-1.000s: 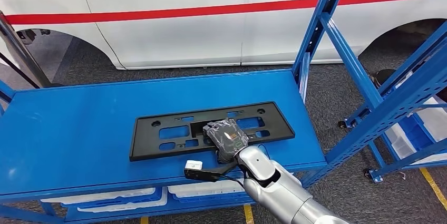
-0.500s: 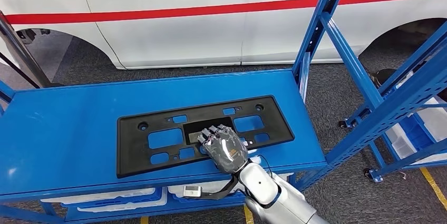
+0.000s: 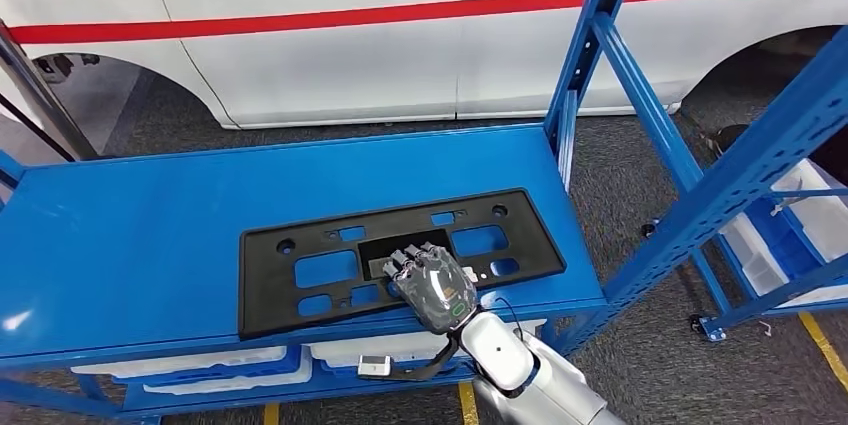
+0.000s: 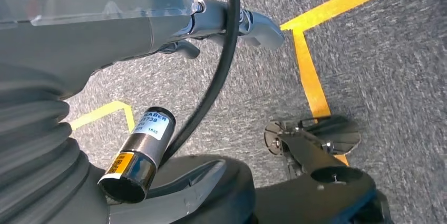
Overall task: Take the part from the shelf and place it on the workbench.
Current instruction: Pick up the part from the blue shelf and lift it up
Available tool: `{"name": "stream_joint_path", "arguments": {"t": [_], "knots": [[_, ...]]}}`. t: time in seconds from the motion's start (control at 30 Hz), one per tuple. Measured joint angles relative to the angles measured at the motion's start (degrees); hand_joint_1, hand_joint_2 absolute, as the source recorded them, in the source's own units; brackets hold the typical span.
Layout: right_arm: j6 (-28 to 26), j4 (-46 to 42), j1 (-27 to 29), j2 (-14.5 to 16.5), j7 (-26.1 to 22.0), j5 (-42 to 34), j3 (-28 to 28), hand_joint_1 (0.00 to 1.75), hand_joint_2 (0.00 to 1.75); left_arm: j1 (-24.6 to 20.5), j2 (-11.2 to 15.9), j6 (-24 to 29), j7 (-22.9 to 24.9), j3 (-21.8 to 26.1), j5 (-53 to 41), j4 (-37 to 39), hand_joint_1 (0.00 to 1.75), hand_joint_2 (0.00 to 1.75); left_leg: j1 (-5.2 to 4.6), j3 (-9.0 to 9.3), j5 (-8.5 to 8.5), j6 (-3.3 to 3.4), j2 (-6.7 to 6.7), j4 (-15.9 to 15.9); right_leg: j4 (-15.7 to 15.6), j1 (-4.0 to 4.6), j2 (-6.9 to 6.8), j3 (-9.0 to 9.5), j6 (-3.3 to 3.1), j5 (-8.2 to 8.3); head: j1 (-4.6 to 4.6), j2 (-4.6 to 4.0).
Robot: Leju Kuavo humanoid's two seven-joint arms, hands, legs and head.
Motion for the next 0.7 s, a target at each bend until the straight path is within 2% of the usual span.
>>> {"name": "stream_joint_path", "arguments": {"t": [0.07,0.1,0.13,0.17,0.23,0.27,0.3,0.33,0.4,0.43,0.47,0.53,0.57,0.6,0.63,0.7], "knots": [[-0.1,0.3,0.0,0.0,0.1,0.3,0.0,1.75,1.75,0.0,-0.1,0.1,0.0,0.0,-0.1,0.0,0.00,1.75,0.18,-0.42,0.05,-0.69,-0.09,0.4,0.2,0.01,0.04,-0.76,-1.44,0.04,-0.05,0.00],[-0.1,0.5,0.0,0.0,0.1,0.3,0.0,1.75,1.75,0.0,-0.1,0.2,0.0,0.0,-0.1,0.0,0.00,1.75,0.31,-0.86,-0.67,-0.87,-0.07,1.1,0.3,0.07,-0.01,-1.13,-2.03,0.33,-0.08,0.00],[-0.1,0.6,0.0,0.0,0.1,0.3,0.0,1.75,1.75,0.0,-0.1,0.3,0.1,0.0,-0.2,0.0,0.00,1.75,0.36,-1.67,-2.20,-0.92,-0.04,2.8,0.3,0.16,-0.09,-1.51,-2.62,0.66,-0.08,0.00],[-0.2,0.7,0.0,0.0,0.2,0.4,0.0,1.75,1.75,0.0,-0.1,0.3,0.1,0.0,-0.3,0.0,0.00,1.75,0.32,-2.88,-4.46,-0.87,0.00,5.7,0.2,0.31,-0.20,-1.95,-3.14,1.03,-0.10,0.00],[-0.2,0.9,0.0,0.0,0.3,0.4,0.0,1.75,1.75,0.0,-0.1,0.4,0.1,0.0,-0.5,0.0,0.00,1.75,0.00,-5.54,-9.00,-0.58,0.01,13.2,0.2,0.91,-0.38,-2.96,-3.83,1.76,-0.09,0.00],[-0.2,1.1,0.1,0.0,0.3,0.4,0.0,1.75,1.75,0.0,-0.1,0.4,0.2,0.0,-0.6,0.0,0.00,1.75,-0.22,-6.22,-10.17,-0.36,0.01,15.8,0.3,1.27,-0.44,-3.47,-4.04,2.14,-0.10,0.00],[-0.2,1.2,0.2,0.0,0.3,0.4,0.0,1.75,1.75,0.0,-0.1,0.4,0.2,0.0,-0.6,0.0,0.00,1.75,-0.49,-5.89,-10.25,0.05,0.00,16.6,0.3,1.65,-0.48,-3.97,-4.18,2.53,-0.09,0.00],[-0.3,1.3,0.2,0.0,0.3,0.4,0.0,1.75,1.75,0.0,-0.1,0.4,0.3,0.0,-0.7,0.0,0.00,1.75,-0.84,-4.42,-9.38,0.62,-0.01,15.1,0.3,2.02,-0.49,-4.43,-4.27,2.93,-0.10,0.00],[-0.4,1.3,0.3,0.0,0.4,0.4,0.0,1.75,1.75,-0.1,0.0,0.4,0.3,0.0,-0.9,0.0,0.00,1.75,-1.77,0.77,-7.05,2.36,0.00,7.5,0.3,2.57,-0.49,-5.14,-4.34,3.73,-0.09,0.00],[-0.5,1.3,0.3,0.0,0.5,0.4,-0.1,1.75,1.75,-0.2,0.0,0.5,0.3,0.0,-1.0,0.0,0.00,1.75,-2.19,2.94,-6.15,2.99,0.07,4.1,0.2,2.68,-0.51,-5.32,-4.24,4.12,-0.06,0.00],[-0.6,1.3,0.3,0.0,0.5,0.5,-0.1,1.75,1.75,-0.2,0.0,0.5,0.3,0.0,-1.0,0.0,0.00,1.75,-2.56,4.15,-5.67,3.40,0.14,1.9,0.1,2.65,-0.59,-5.40,-4.02,4.50,-0.06,0.00],[-0.7,1.3,0.4,0.0,0.6,0.5,-0.2,1.75,1.75,-0.3,0.0,0.5,0.4,0.0,-1.0,0.0,0.00,1.75,-3.00,4.27,-4.84,3.46,0.24,0.8,-0.3,2.41,-0.75,-5.40,-3.32,5.38,-0.06,0.00],[-0.7,1.3,0.4,0.1,0.6,0.5,-0.2,1.75,1.75,-0.3,0.0,0.6,0.4,0.0,-1.0,0.0,0.00,1.75,-2.92,4.10,-4.21,3.58,0.29,0.2,-0.5,2.36,-0.80,-5.44,-2.94,5.69,-0.07,0.00],[-0.8,1.3,0.4,0.1,0.6,0.5,-0.2,1.75,1.75,-0.3,-0.1,0.6,0.4,0.0,-1.0,0.0,0.00,1.75,-2.79,3.98,-3.47,3.79,0.38,-0.4,-0.4,2.34,-0.79,-5.63,-2.62,5.35,-0.06,0.00],[-0.8,1.4,0.4,0.1,0.6,0.5,-0.3,1.75,1.75,-0.3,-0.1,0.6,0.4,0.0,-1.0,0.0,0.00,1.75,-2.60,3.68,-2.58,4.08,0.47,-0.9,0.5,2.35,-0.77,-6.04,-2.36,3.99,-0.04,0.00],[-0.8,1.4,0.5,0.0,0.6,0.5,-0.5,1.75,1.75,-0.3,-0.1,0.6,0.4,0.0,-1.0,0.0,0.00,1.75,-2.44,2.44,-1.05,4.43,0.59,-1.4,5.5,2.11,-0.73,-7.66,-1.88,-1.14,-0.03,0.00]]}}
